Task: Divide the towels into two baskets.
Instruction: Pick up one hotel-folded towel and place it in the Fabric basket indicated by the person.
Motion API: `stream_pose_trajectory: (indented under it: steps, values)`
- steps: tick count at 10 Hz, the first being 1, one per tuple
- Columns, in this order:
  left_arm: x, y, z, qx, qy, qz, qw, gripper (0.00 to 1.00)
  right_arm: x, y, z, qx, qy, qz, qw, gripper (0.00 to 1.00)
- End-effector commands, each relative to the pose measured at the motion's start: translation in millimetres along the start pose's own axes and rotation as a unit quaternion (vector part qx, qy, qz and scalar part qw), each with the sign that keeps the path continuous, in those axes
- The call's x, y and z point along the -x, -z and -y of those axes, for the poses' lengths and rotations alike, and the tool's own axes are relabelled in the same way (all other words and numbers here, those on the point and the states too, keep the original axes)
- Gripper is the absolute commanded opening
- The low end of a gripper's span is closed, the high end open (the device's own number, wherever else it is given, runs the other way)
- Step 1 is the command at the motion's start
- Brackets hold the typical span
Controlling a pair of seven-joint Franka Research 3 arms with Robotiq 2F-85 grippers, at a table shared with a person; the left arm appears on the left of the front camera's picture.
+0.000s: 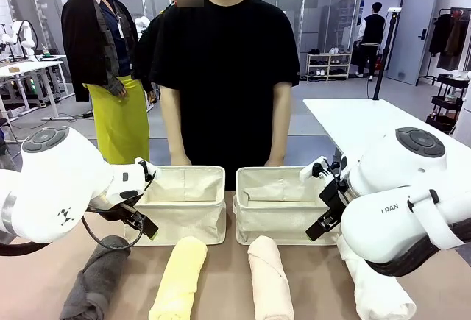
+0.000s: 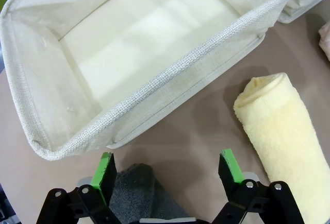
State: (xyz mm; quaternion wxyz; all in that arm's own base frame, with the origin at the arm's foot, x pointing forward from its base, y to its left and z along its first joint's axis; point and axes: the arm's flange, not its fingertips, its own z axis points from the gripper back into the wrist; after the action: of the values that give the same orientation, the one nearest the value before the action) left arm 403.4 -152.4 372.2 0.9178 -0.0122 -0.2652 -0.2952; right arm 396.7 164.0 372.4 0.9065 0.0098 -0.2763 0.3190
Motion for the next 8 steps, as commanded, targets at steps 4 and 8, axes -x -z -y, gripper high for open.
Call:
stream_pose_trajectory:
  steps: [4, 8]
  values:
    - [-27.1, -40.6, -22.1, 0.028, -0.015, -0.015, 0.999, 1.00, -21.7, -41.4, 27.2, -0.038, 0.034, 0.006, 0.999, 1.00]
    - [-17.0, -119.7, -72.8, 0.194, -0.080, 0.021, 0.977, 1.00, -14.9, -99.4, 83.4, -0.177, 0.124, 0.023, 0.976, 1.00]
